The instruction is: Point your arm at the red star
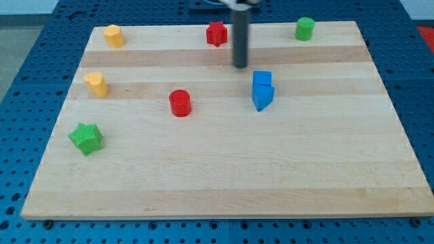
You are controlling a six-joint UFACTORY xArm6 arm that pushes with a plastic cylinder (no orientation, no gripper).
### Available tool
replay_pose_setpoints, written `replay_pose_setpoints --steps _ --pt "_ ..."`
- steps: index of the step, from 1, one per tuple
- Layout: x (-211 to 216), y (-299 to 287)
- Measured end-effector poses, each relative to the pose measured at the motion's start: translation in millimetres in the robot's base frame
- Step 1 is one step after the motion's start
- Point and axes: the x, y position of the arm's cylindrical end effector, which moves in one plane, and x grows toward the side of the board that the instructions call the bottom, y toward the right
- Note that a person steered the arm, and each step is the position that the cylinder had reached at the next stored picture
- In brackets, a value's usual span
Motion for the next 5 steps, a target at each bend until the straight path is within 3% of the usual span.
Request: replay_pose_setpoints --steps 2,5 --pt "-112 -11" --pt "-114 -76"
